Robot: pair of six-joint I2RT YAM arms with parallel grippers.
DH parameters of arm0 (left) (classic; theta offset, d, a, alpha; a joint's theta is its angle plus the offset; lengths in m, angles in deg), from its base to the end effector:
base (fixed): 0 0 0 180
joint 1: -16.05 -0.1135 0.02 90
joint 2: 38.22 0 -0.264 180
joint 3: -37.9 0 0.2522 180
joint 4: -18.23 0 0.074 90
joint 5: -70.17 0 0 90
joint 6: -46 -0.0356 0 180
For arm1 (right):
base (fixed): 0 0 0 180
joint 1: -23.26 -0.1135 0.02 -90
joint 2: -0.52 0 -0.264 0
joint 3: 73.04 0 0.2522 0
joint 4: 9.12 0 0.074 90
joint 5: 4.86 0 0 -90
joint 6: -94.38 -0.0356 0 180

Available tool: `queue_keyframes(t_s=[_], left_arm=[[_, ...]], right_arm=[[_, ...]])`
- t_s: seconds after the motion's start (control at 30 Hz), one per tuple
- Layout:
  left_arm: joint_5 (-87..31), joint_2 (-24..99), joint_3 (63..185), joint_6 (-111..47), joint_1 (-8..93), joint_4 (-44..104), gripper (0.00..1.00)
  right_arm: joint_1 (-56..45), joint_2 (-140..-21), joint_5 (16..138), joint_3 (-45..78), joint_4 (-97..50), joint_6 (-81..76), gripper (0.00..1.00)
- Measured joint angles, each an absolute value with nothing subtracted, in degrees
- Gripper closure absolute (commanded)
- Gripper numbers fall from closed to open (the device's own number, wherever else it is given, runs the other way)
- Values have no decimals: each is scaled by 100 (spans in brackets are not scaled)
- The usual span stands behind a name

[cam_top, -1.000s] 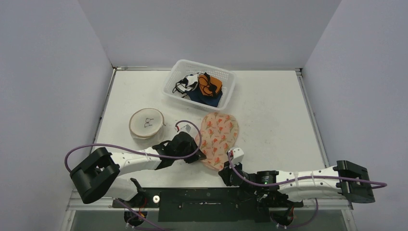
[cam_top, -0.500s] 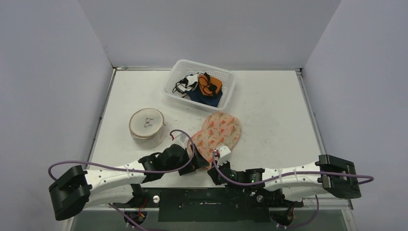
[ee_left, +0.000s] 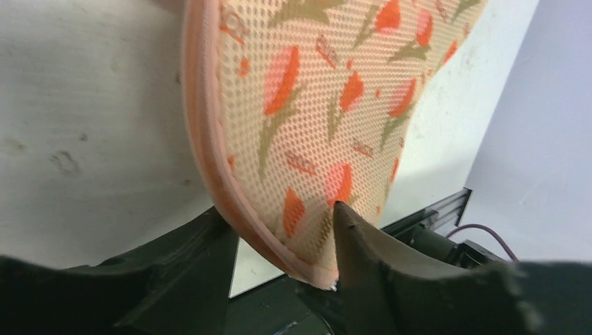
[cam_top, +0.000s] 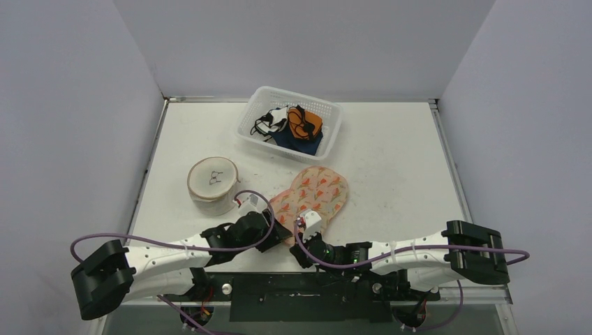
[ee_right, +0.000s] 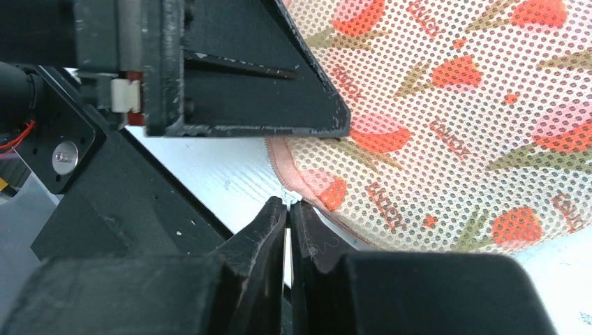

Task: Unzip the laundry bag and remove the bra
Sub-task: Unzip the laundry bag at the center of the board.

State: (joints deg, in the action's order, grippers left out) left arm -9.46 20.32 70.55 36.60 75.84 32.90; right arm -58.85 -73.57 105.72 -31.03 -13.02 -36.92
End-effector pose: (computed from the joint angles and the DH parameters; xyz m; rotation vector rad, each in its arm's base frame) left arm 0.1021 -0.1626 0.1577 -0.5552 2.4441 -1.0077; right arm 0.0465 0.2441 0.1704 -0.5942 2.1994 0.8230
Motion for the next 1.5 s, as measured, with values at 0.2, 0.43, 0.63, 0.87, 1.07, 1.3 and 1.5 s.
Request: queue_keyframes(t_s=[0.2, 0.43, 0.63, 0.87, 1.07, 1.3, 1.5], left_arm=[[-909, 2351, 7055, 3739, 7444, 3216, 90], [-922, 2284, 7055, 3881, 7409, 3172, 100], [-920, 2157, 7055, 4038, 7407, 3225, 100], [-911, 2157, 7055, 4141, 7321, 3312, 100], [-950, 2183, 7055, 4141, 7223, 3329, 100], [-955, 2246, 7055, 4139, 7203, 3327, 100], [-966, 2268, 7055, 4139, 7186, 3316, 100]], right_arm=[[-5885, -7350, 10563, -3103, -1315, -3694, 95], [-5885, -7202, 10565, -3112, -1433, -3722, 95], [-5885, -6813, 10598, -3293, -1568, -3851, 95], [-5887, -6437, 10720, -3525, -1857, -4033, 95], [-5887, -6251, 10889, -3673, -2058, -4243, 95], [-5887, -6240, 11105, -3710, -2320, -4586, 95], [-5885, -6240, 11286, -3776, -2493, -4892, 95]])
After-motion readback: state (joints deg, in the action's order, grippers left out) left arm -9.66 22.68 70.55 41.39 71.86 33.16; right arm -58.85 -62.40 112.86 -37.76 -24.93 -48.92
